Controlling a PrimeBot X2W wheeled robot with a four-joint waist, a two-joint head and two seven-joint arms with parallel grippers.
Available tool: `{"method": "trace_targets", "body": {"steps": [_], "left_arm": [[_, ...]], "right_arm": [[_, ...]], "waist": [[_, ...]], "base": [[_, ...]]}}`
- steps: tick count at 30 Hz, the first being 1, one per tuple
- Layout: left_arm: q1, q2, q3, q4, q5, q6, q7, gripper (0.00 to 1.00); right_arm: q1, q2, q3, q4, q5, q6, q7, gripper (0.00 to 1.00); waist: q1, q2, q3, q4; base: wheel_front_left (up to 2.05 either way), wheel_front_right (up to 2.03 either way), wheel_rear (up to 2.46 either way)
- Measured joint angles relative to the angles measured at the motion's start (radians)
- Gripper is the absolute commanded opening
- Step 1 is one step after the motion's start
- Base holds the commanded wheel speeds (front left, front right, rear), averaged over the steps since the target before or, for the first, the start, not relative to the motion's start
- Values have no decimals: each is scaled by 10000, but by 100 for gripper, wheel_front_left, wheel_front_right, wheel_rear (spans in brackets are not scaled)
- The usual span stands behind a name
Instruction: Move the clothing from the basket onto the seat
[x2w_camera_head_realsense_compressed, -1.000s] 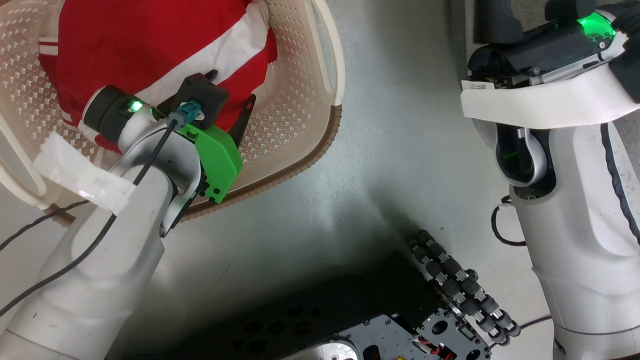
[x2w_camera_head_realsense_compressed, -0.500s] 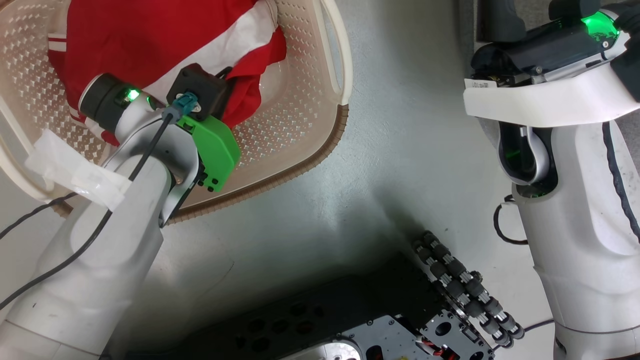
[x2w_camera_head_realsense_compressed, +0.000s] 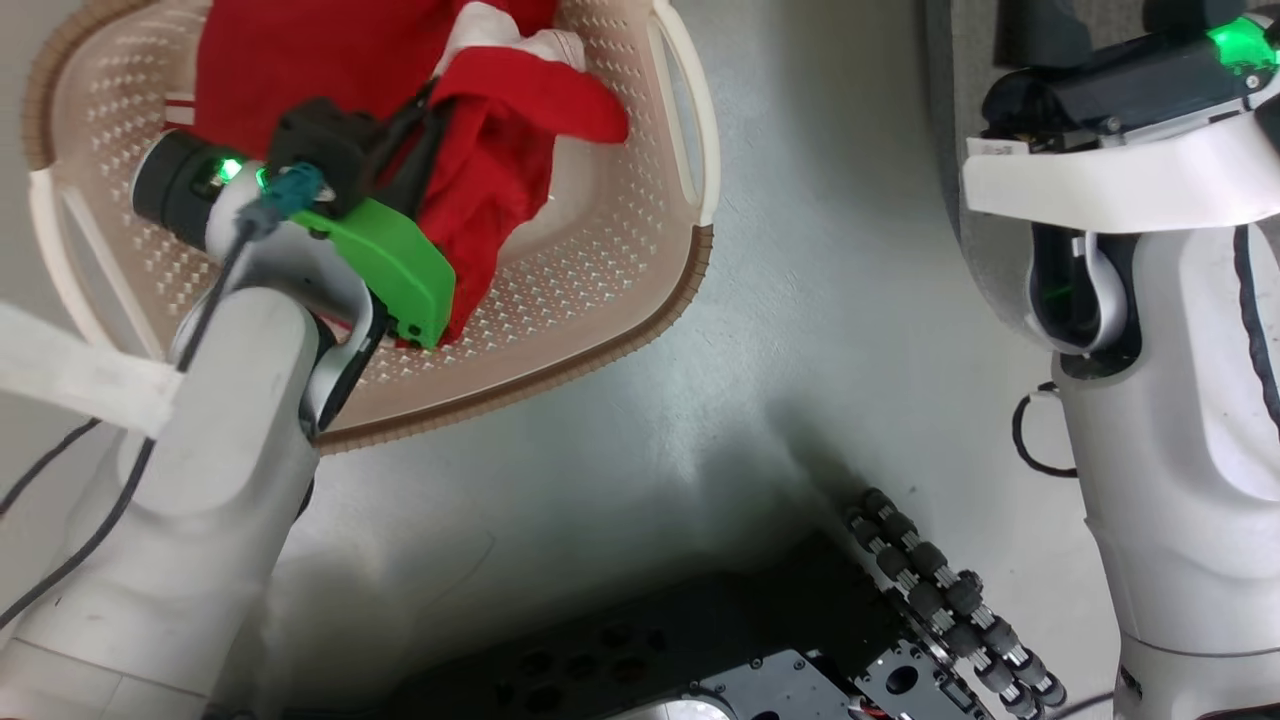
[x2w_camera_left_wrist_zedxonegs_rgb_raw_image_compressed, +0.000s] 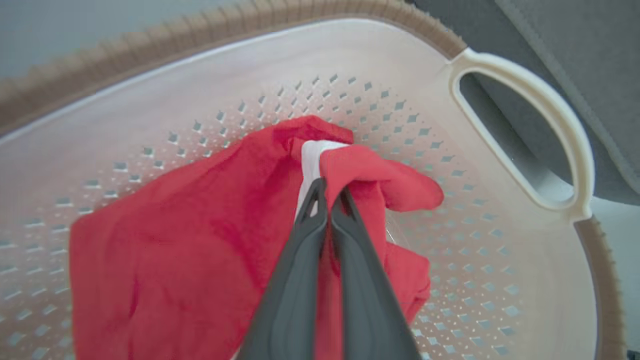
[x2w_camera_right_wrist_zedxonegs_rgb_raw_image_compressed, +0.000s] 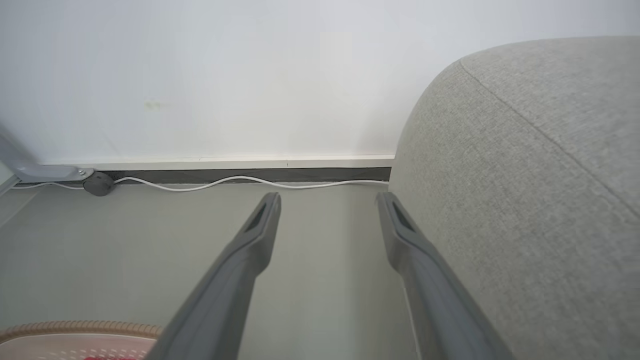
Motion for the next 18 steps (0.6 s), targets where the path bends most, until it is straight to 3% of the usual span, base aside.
{"method": "trace_targets", "body": {"steps": [11,18], "left_arm": [[913,-512,1544,-198,-1415,192,-2357,0],[1519,-895,2138,-539,-1981,194,-2397,0]], "right_arm": [[41,-280,-1057,46,-395,100,0,100],[398,-826,-1584,56,-591,303,0,100]], "waist": [[0,0,-1124,753],[0,0,-1926,1553]], "base": [[0,0,0],[0,0,0]]}}
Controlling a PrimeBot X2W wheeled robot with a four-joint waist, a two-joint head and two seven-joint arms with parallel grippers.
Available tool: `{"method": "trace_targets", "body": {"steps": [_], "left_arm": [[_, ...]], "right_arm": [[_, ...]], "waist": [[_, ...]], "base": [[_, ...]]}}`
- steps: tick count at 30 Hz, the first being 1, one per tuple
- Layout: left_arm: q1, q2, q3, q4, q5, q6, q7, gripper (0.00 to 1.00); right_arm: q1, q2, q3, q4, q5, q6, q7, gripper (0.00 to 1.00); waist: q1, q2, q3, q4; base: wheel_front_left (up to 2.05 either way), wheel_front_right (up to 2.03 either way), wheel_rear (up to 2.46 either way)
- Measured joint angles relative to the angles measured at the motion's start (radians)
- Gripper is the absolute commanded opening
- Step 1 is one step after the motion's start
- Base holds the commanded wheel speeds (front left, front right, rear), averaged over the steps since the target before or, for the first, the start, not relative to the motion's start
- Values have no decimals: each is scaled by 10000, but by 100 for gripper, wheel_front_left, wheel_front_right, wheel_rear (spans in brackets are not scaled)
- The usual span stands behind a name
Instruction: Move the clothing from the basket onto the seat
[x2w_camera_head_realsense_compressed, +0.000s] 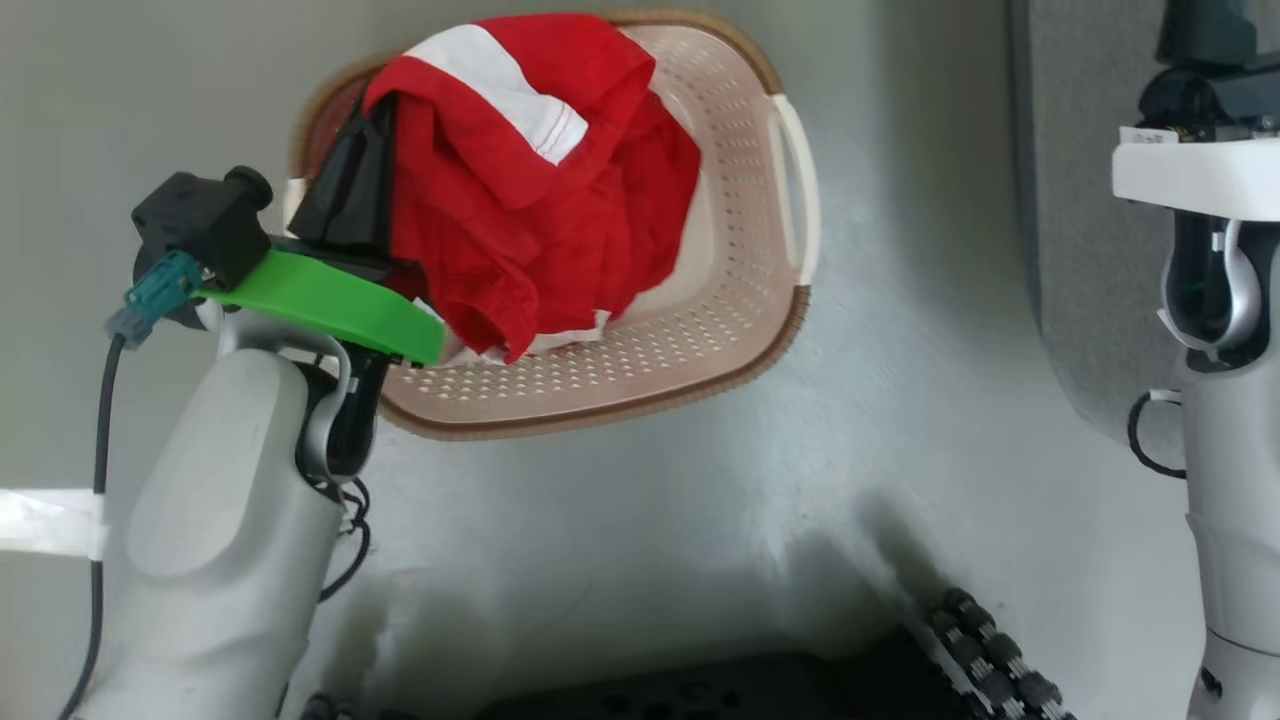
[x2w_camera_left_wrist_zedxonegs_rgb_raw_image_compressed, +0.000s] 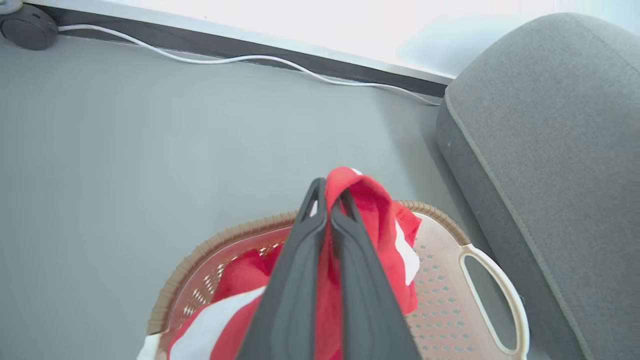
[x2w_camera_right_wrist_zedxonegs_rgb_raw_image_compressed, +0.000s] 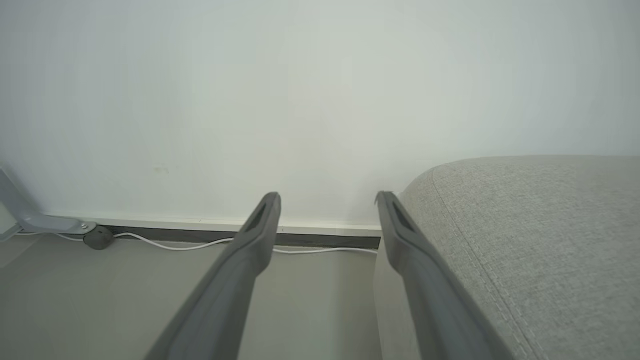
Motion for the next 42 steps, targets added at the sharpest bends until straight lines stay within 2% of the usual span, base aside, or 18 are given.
{"method": "trace_targets", "body": {"steps": [7,15,21,33,42], "left_arm": [[748,-470,867,-481,-397,-4,50,0],[1491,-516,1421,-1120,-384,-46,50,0],[2188,-520,1593,-1496,-201,-104,52,0],[3428,-61,1651,-1793,142,-148,52,0],[4046,165,1147,-1827,247,-190,69,0]], "right_arm": [[530,-226,-226,157,-169,207,0,100],[1244,-328,-84,646,-174,502,0,100],[1735,-107,399,1005,-174,719,0,100],[2397,336,1724,1745,-157,1026,2,100],[3160,454,2614,2228,73,1030,2,100]], "waist": [[0,0,-918,840],[0,0,-2092,1667],[-1,0,-3186,2176],[-1,0,-5063,2364],[-1,0,-6379,2154]], "base": [[0,0,0],[0,0,0],[0,0,0],[0,0,0],[0,0,0]]}}
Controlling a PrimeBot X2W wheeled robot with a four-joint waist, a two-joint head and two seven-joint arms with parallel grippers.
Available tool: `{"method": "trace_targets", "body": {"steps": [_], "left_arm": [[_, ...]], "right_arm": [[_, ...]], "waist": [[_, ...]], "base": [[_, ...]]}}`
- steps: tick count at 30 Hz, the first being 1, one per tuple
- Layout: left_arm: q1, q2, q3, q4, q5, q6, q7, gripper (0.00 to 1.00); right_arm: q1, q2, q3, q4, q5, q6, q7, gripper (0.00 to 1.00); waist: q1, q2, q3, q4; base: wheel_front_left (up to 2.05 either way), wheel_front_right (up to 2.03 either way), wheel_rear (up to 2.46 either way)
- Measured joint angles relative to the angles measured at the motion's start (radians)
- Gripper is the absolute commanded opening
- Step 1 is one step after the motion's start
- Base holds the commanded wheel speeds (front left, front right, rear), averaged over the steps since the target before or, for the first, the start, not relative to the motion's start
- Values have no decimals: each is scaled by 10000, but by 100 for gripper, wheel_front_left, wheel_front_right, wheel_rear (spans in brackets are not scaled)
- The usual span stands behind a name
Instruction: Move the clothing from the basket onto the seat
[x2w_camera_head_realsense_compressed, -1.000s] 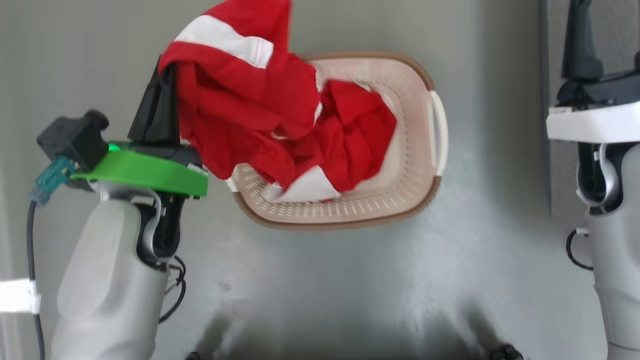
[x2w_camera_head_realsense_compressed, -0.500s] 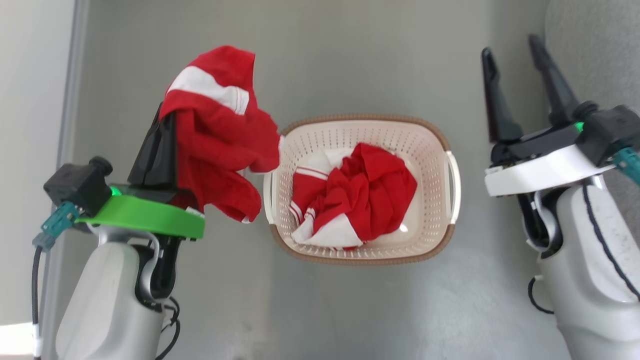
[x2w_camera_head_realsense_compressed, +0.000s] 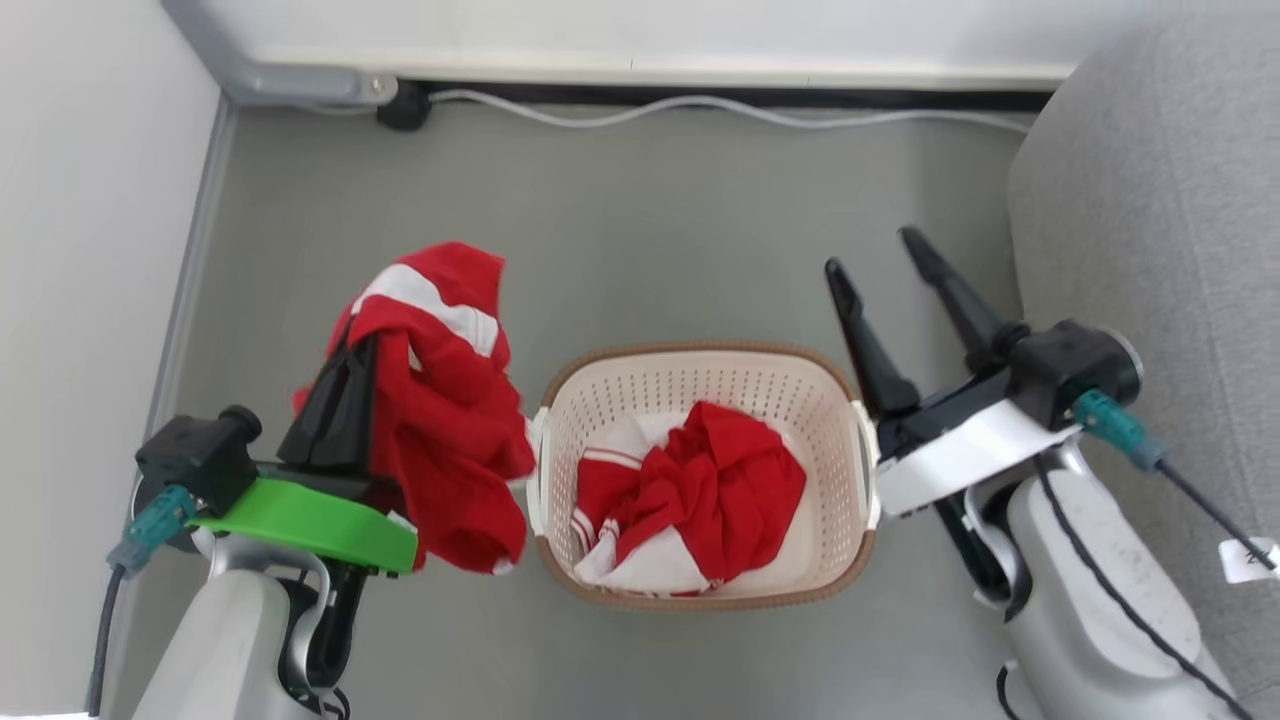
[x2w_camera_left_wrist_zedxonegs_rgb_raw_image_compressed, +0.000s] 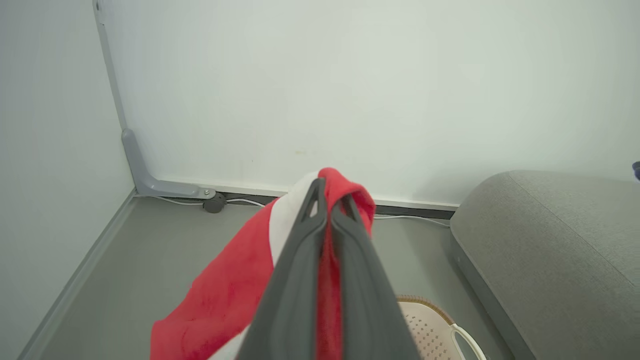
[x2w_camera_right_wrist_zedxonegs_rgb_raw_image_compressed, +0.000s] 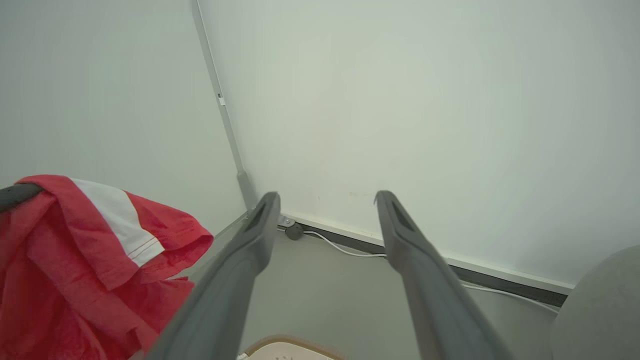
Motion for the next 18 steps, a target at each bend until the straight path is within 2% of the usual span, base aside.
{"method": "trace_targets", "body": {"steps": [11,18], "left_arm": [[509,253,-903,-499,332,-2,456,0],[556,253,-1643,-1081,336,-2,959,0]], "right_arm": [[744,132,1503,391,322,86,0,100],[786,165,3327,322,644,88,0,100]], "waist": [[0,0,-1579,-219],[0,0,-2345,-326]], "base": [[0,0,0],[0,0,0]]}}
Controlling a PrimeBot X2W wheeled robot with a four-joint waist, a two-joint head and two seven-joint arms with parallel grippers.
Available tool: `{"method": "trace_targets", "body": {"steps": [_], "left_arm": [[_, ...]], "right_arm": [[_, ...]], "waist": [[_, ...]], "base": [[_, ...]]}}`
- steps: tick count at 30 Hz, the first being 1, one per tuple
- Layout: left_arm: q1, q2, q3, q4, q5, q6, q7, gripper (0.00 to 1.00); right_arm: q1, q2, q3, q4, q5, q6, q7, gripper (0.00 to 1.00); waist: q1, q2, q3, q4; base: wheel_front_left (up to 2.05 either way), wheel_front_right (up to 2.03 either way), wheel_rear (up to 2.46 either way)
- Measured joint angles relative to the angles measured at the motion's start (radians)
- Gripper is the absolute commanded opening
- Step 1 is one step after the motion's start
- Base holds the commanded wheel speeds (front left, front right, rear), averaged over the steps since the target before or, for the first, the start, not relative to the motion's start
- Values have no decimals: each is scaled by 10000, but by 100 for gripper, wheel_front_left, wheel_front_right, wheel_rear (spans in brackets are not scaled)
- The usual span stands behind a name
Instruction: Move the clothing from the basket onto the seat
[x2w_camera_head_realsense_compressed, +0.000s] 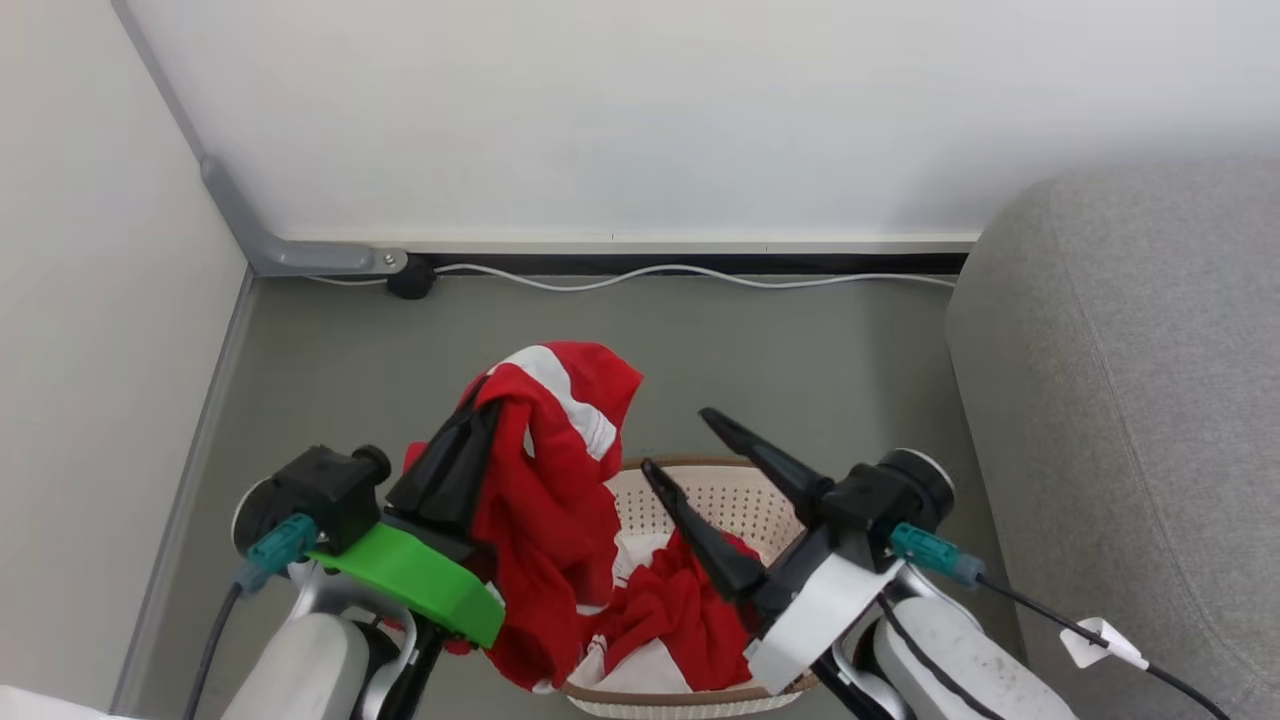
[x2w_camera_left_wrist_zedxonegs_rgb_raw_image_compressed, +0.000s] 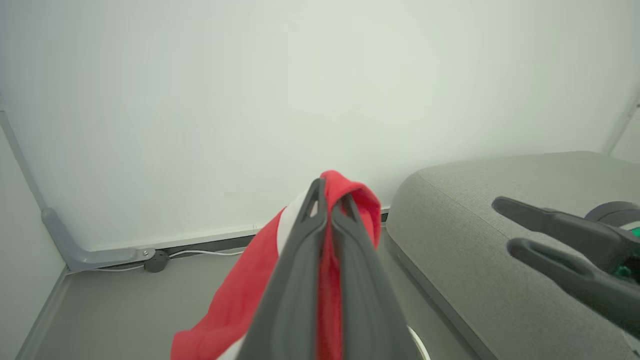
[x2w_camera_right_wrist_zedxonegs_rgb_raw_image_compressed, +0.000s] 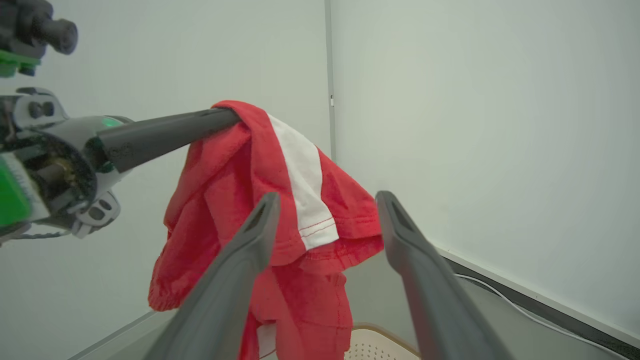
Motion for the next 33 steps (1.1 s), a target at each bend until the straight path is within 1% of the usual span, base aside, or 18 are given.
{"method": "trace_targets", "body": {"steps": [4,7,9,10,17,18,19,20,23,24,25,26,27,28,33], "left_arm": [[1,-144,-426,-280,-2,-2,236,0],[1,-234,-617,-405,-2,-2,332,0],[1,-265,-976,-600,-2,-2,474,0],[1,-265,-976,-600,-2,-2,474,0],[1,-305,-1862,-1037,-35,0,717,0],[0,-307,-1965,-1093,-46,-2,736,0],[0,-309,-2069,-1129,-48,-2,740,0],[0,-313,-2123,-1145,-54,-2,775,0],[1,-313,-2086,-1223,-105,-2,784,0],[1,-311,-2038,-1252,-105,-2,794,2],[2,-309,-2002,-1269,-105,-2,803,26],[8,-299,-1956,-1289,-105,-2,807,48],[15,-282,-1912,-1306,-105,-2,807,66],[23,-267,-1887,-1331,-105,-2,805,100],[132,-209,-1737,-1425,-105,0,750,100]], "right_arm": [[-11,21,462,-44,199,2,0,100],[-23,17,499,-65,278,2,0,100],[-64,17,531,-82,357,2,0,100],[-64,17,531,-82,357,2,0,100],[-235,8,635,-67,512,2,0,100],[-235,-19,690,-12,619,0,0,95],[-234,-48,769,50,715,0,2,46],[-234,-50,798,81,775,2,2,0],[-234,-42,849,105,961,2,2,0],[-235,-36,851,104,988,10,2,0],[-241,-40,857,105,991,10,2,0],[-252,-46,861,105,997,10,2,0],[-281,-46,859,104,999,10,2,0],[-324,-52,859,102,1001,10,2,0],[-501,-203,744,98,1003,10,2,0]], "waist": [[0,0,-190,-74],[0,0,-216,-111],[0,0,-212,-145],[0,0,-212,-145],[0,0,-161,-200],[0,0,-154,-205],[0,0,-148,-209],[0,0,-145,-212],[0,0,-123,-234],[0,0,-107,-253],[0,0,-94,-278],[0,0,-81,-309],[0,0,-67,-348],[0,0,-53,-391],[0,0,23,-694]], "base": [[0,0,0],[0,0,0],[0,0,0],[0,0,0],[0,0,0],[0,0,0],[0,0,0],[0,0,0],[0,0,0],[0,0,0],[0,0,0],[0,0,0],[0,0,0],[0,0,0],[0,0,0]]}}
